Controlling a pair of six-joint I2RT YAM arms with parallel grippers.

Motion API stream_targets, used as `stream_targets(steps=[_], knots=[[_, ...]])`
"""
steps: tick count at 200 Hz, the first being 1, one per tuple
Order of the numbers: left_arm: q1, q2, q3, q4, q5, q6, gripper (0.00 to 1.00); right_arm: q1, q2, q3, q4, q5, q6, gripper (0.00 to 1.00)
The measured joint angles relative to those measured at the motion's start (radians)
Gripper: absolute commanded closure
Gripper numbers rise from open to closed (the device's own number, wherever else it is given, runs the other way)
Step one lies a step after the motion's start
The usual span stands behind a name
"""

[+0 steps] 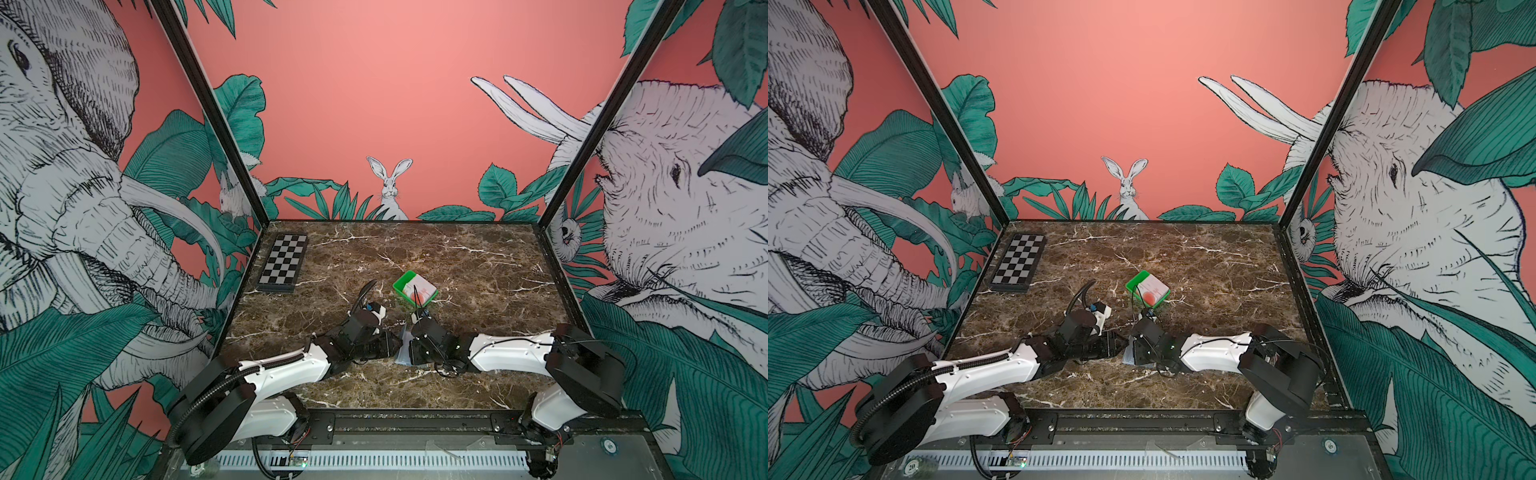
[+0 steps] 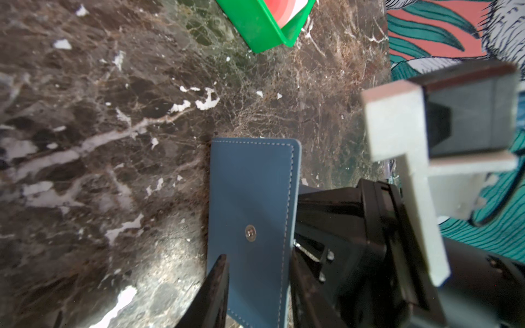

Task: Insert credit cards into a card holder
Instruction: Open the card holder at the center of the table.

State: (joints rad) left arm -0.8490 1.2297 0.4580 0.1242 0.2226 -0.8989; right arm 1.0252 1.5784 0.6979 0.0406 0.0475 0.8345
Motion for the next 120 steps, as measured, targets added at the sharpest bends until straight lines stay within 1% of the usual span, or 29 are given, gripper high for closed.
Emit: stream_targets(steps=[65, 120], knots=[[0.016, -0.012, 0.016, -0.073, -0.027, 0.044, 0.63, -0.005, 0.000, 0.000, 0.001, -0.008, 0.000, 0.88], [0.057, -0.018, 0.016, -0.127, -0.042, 0.063, 0.64, -0.006, 0.000, 0.011, -0.019, -0.008, 0.000, 0.88]])
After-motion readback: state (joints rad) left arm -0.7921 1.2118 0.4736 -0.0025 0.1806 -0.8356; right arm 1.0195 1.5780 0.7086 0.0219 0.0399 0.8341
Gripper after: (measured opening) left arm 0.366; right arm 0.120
